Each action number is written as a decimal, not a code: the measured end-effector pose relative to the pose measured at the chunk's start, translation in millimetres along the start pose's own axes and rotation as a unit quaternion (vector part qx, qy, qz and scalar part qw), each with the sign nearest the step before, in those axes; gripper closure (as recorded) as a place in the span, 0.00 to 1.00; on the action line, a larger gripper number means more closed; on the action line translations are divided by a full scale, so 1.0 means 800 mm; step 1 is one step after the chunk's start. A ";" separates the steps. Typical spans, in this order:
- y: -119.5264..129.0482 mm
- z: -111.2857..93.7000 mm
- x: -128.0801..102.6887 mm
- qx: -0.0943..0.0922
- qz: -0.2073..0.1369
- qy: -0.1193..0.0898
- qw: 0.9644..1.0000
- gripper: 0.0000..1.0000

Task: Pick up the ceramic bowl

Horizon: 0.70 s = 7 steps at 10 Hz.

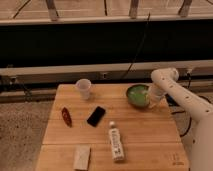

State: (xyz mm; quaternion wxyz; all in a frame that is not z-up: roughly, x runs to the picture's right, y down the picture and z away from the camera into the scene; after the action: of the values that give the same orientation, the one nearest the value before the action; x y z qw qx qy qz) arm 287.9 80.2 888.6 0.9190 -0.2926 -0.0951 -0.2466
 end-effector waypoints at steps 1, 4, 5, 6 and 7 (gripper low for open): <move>-0.007 -0.015 -0.004 -0.003 -0.008 0.006 1.000 1.00; -0.008 -0.047 -0.002 0.001 -0.023 0.015 1.000 1.00; -0.011 -0.057 -0.002 0.004 -0.028 0.019 0.999 1.00; -0.015 -0.068 -0.004 0.001 -0.035 0.022 0.999 1.00; -0.022 -0.079 -0.006 0.003 -0.040 0.024 0.999 1.00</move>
State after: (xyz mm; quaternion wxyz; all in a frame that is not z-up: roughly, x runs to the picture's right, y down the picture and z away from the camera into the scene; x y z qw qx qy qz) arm 276.7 32.8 844.2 0.9113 -0.2801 -0.0850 -0.2895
